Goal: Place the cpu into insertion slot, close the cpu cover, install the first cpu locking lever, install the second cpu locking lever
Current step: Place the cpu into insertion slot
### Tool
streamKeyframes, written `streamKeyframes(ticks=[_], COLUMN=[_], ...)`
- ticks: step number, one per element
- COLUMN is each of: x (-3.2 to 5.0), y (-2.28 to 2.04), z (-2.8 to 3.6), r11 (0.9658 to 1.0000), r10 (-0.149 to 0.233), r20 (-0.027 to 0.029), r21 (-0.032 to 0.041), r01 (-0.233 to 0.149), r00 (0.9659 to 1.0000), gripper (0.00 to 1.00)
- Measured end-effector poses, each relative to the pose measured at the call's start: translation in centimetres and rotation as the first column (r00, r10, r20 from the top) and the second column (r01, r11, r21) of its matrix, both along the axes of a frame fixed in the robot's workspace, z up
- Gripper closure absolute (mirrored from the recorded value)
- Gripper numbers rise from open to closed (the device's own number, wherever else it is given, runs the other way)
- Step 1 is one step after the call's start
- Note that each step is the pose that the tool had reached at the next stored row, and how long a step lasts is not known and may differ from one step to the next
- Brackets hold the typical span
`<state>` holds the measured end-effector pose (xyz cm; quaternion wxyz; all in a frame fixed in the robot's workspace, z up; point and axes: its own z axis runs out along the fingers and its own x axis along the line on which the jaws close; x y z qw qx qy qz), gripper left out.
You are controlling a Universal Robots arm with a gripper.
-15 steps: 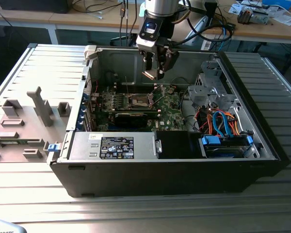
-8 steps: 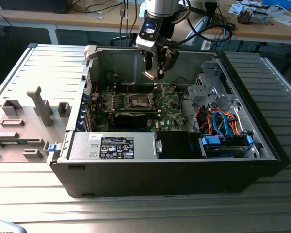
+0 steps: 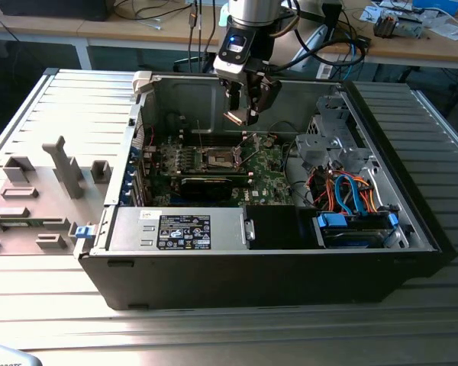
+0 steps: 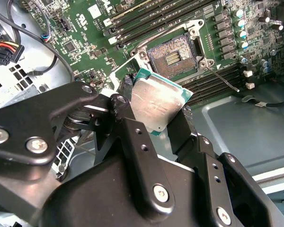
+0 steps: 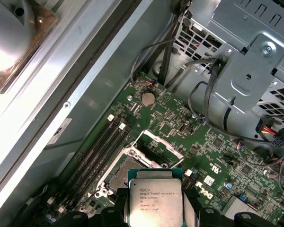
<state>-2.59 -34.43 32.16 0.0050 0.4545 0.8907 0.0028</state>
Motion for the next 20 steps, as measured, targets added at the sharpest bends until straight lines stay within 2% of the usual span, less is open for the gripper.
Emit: streamKeyframes(ticks=[20], x=[0.00], y=[0.00], z=[0.00], r11=[0.9998], r10=[-0.022], r20=[0.0001], r21=[-0.0002], r01=[0.022], r00=[0.9998], gripper=[0.46])
